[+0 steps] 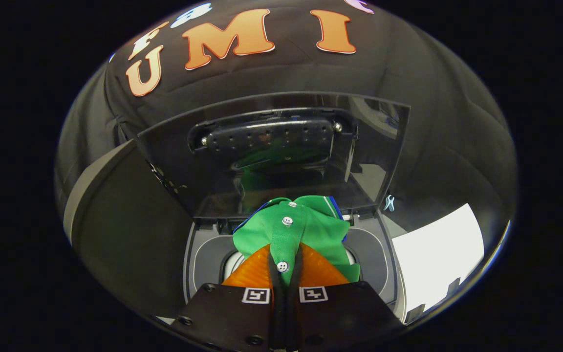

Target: Put the clothes into the washing machine and then close the washing machine lid.

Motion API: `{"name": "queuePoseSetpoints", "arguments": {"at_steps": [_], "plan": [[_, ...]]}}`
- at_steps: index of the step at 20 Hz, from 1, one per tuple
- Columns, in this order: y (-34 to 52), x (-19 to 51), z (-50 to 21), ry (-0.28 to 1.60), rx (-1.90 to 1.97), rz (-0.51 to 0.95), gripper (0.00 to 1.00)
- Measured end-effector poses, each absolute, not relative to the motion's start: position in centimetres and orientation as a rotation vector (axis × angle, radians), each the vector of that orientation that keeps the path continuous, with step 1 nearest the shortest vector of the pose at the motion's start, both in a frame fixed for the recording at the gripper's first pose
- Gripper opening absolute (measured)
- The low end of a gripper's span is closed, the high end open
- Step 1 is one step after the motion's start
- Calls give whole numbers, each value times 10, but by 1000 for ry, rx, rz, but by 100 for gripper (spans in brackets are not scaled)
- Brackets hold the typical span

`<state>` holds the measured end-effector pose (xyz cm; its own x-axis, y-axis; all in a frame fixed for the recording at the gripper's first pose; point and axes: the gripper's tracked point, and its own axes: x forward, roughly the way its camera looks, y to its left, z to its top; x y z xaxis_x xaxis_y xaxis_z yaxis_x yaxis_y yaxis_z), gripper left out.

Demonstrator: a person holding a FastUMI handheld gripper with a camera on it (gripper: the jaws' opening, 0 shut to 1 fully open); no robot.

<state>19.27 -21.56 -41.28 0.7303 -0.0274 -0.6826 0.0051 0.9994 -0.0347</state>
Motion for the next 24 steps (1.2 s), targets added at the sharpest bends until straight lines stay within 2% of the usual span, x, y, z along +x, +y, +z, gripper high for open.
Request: {"name": "queuePoseSetpoints", "arguments": {"at_steps": [11, 17, 21, 22, 24], "plan": [[-241, 193, -509, 872, -37, -100, 8], [-248, 177, -566, 1017, 5, -167, 10], [-248, 178, -571, 1016, 27, -174, 16], [-247, 177, -573, 1024, 28, -168, 20], [-247, 178, -570, 1013, 27, -175, 39]]}}
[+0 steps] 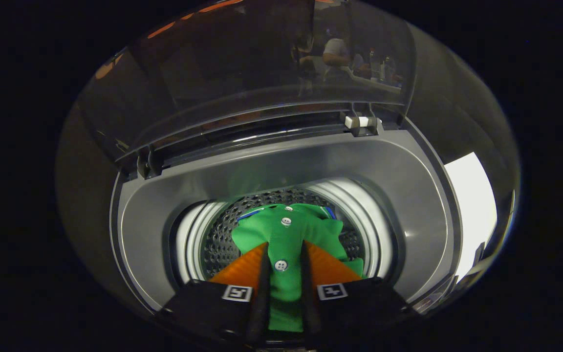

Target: Put the clothes into the washing machine and then close the washing machine lid.

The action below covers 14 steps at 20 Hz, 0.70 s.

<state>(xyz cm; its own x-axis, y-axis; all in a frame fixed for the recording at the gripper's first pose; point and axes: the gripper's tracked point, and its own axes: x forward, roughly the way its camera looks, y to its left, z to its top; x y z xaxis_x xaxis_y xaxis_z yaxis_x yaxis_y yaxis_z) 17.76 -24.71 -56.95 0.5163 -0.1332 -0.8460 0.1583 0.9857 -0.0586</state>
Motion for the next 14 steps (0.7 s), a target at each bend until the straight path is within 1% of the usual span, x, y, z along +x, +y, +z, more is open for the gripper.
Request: {"name": "queuePoseSetpoints", "arguments": {"at_steps": [3, 7, 11, 14], "plan": [[-253, 176, -558, 1000, 9, -191, 67], [-258, 169, -524, 956, 26, -206, 98], [-263, 173, -461, 851, 6, -181, 98], [-272, 185, -401, 737, -16, -182, 98]]}}
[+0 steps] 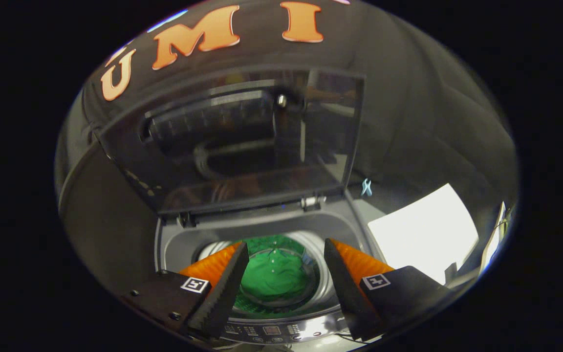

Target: Put the clothes into the washing machine and then close the washing machine lid.

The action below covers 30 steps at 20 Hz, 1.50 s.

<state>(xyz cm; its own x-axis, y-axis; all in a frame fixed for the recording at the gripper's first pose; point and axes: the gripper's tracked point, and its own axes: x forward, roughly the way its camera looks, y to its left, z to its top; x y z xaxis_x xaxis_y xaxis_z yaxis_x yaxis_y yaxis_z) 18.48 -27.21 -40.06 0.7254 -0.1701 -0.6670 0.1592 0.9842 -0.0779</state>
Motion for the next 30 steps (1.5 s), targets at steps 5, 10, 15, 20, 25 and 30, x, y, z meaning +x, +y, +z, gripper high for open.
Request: {"name": "queuePoseSetpoints", "arguments": {"at_steps": [5, 10, 15, 20, 25, 30], "plan": [[-267, 206, -308, 579, -6, -161, 98], [-253, 240, -243, 467, 4, -120, 98], [-230, 286, -210, 399, -35, -70, 98], [-205, 330, -229, 412, -51, -33, 98], [-194, 359, -256, 460, -68, -15, 98], [-194, 365, -285, 520, -80, -15, 98]]}}
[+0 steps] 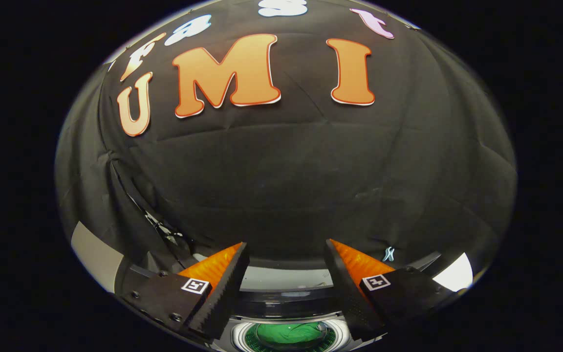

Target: Put the clothes into the washing machine and then close the washing machine lid.

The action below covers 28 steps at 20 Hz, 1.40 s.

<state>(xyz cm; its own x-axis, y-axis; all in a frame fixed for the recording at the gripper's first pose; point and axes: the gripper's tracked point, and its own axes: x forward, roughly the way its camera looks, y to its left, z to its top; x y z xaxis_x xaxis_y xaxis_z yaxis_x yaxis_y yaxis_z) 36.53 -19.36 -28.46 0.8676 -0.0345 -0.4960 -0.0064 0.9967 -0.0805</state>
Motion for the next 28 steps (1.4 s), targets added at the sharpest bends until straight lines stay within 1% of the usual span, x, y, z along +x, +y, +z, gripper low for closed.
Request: {"name": "queuePoseSetpoints", "arguments": {"at_steps": [1, 7, 18, 25, 27, 28], "plan": [[-192, 365, -281, 496, -98, -17, 98], [-191, 348, -280, 506, -110, -8, 99], [-196, 277, -282, 478, -115, -8, 100], [-202, 218, -303, 482, -115, -35, 99], [-209, 193, -323, 514, -120, -60, 99], [-214, 176, -344, 563, -121, -70, 99]]}}
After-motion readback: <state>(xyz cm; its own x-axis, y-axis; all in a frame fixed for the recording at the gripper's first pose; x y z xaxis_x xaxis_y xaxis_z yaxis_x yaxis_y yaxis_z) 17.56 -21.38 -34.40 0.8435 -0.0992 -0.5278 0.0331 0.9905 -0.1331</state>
